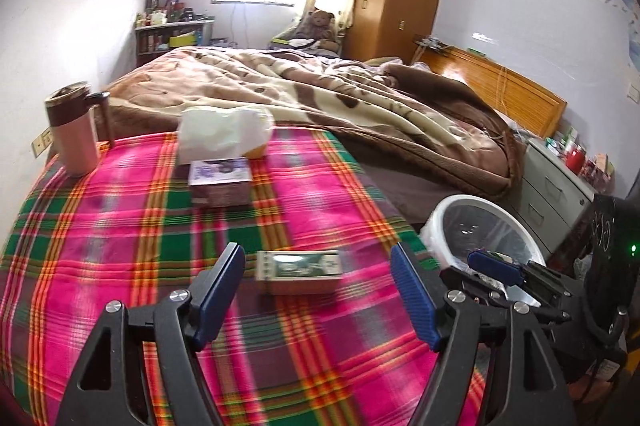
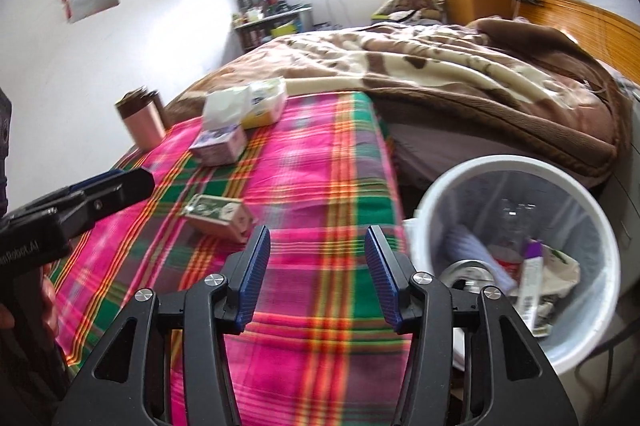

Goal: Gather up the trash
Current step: 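Move both open tools back over the remaining items on the bed, then grasp the green-white small box with the right tool while the left tool grasps the purple grape carton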

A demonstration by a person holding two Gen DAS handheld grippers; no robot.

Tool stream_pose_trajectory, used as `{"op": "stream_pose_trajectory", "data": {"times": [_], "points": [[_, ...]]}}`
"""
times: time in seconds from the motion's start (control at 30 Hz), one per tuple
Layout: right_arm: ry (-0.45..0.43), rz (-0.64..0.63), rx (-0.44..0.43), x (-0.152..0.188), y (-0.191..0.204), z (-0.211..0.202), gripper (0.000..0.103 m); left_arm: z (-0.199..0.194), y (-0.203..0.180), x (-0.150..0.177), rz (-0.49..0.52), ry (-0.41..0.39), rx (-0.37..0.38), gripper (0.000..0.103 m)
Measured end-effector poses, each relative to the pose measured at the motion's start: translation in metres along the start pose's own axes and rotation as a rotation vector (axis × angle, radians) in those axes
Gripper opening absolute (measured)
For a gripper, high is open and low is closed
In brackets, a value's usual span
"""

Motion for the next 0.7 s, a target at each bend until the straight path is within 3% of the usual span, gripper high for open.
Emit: {"op": "stream_pose_trajectory", "data": {"times": [0.37,0.7], "points": [[0.071,-0.125,-0.089,-0.003,0.05,0.03,0.059,0.003,0.051,-0.004,-0.043,0.018,-0.052,0.077],[0.099,-0.247,-0.067,-0.006,0.076,0.059,0.064,0.021,0.075,-0.013,-0.038,0.039,-0.04,0.077]]}}
Point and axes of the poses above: each gripper's, at about its wrist camera, not at the fingertips, and z roughly the way its jaws point, y to its left, x to its underside, the point moved 4 cm from there along z, roughly the way its jaws point, and after that the axes turned 2 degrees about z, right-handed, at the moved point
